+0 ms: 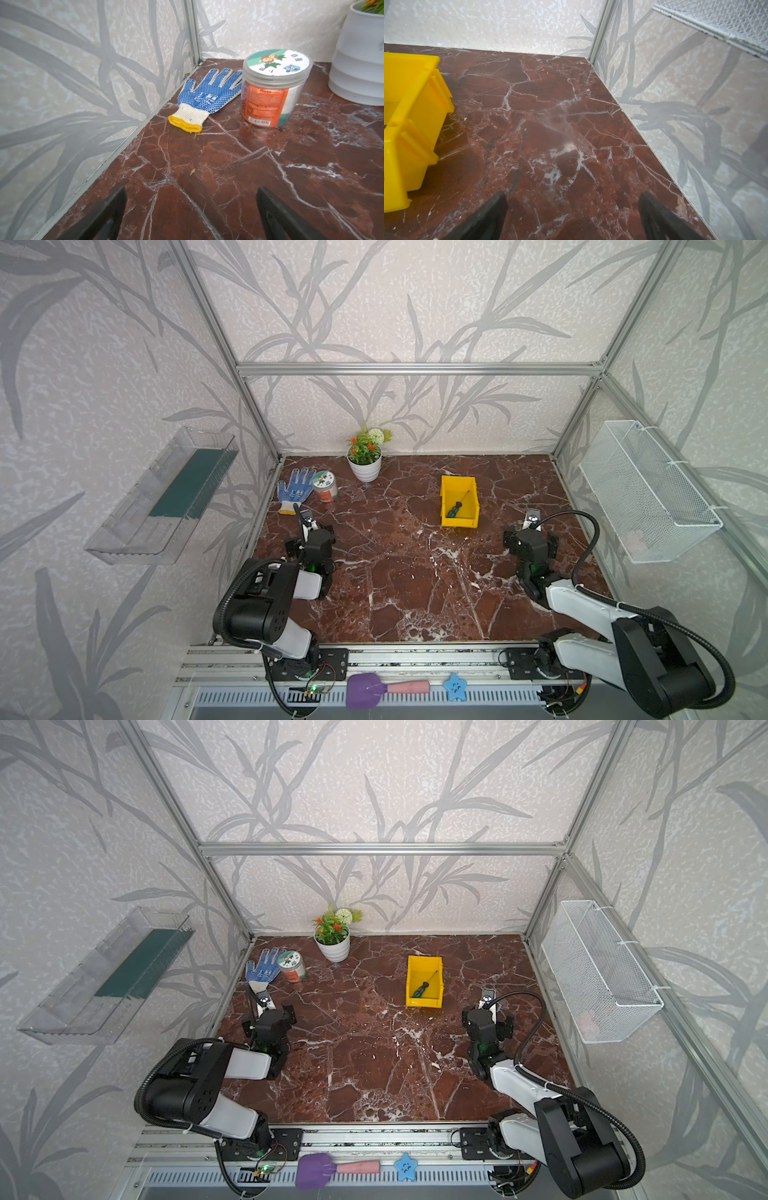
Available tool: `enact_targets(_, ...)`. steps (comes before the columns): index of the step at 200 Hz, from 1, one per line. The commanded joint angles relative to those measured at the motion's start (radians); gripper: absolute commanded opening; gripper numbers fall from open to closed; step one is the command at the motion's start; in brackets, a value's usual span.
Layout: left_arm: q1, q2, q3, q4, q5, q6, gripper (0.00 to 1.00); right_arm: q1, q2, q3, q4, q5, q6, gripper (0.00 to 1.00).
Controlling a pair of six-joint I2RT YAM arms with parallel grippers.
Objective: Put the screwdriver in the bin
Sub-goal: Reset both arms
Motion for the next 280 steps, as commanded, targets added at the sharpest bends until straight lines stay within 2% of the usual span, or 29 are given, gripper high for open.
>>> enact_targets(1,0.0,-0.018,-0.003,0.116,0.047,0.027,0.99,0.002,0.028,0.0,0.113,-0.039,-0.06,0.99)
enact_targets(19,0.001,0.015,-0.005,0.151,0.129,0.054,0.99,0.002,0.053,0.005,0.138,-0.07,-0.078,0.99)
enact_targets(28,0.005,0.023,-0.002,0.16,0.134,0.056,0.99,0.002,0.068,0.004,0.173,-0.08,-0.09,0.99)
enact_targets(47,0.025,0.029,0.038,0.039,0.154,0.018,0.99,0.002,0.094,-0.002,0.244,-0.097,-0.11,0.99)
enact_targets(63,0.025,0.071,0.039,0.117,0.151,0.042,0.99,0.002,0.128,-0.019,0.318,-0.118,-0.119,0.99)
enact_targets(79,0.025,0.055,0.051,0.062,0.153,0.026,0.99,0.004,0.162,-0.044,0.401,-0.14,-0.129,0.99)
enact_targets(103,0.025,0.061,0.049,0.081,0.154,0.032,0.99,0.026,0.208,-0.069,0.497,-0.15,-0.163,0.99)
enact_targets(122,0.025,0.062,0.047,0.083,0.154,0.032,0.99,0.052,0.292,-0.085,0.625,-0.153,-0.228,0.99)
enact_targets(144,0.026,0.062,0.047,0.082,0.154,0.032,0.99,0.055,0.41,-0.124,0.865,-0.158,-0.263,1.0)
enact_targets(179,0.025,0.062,0.047,0.081,0.155,0.031,0.99,0.042,0.413,-0.119,0.863,-0.18,-0.262,0.99)
enact_targets(207,0.025,0.062,0.048,0.081,0.155,0.032,0.99,-0.019,0.447,-0.115,0.845,-0.311,-0.223,0.99)
enact_targets(216,0.025,0.062,0.048,0.081,0.155,0.031,0.99,-0.02,0.481,-0.088,0.864,-0.299,-0.243,0.99)
enact_targets(234,0.025,0.062,0.047,0.081,0.154,0.032,0.99,-0.021,0.444,-0.076,0.78,-0.302,-0.231,0.99)
enact_targets(255,0.026,0.062,0.049,0.082,0.155,0.031,0.99,-0.021,0.475,-0.082,0.845,-0.303,-0.243,0.99)
enact_targets(280,0.025,0.062,0.048,0.082,0.155,0.031,0.99,-0.04,0.438,-0.031,0.694,-0.316,-0.215,0.99)
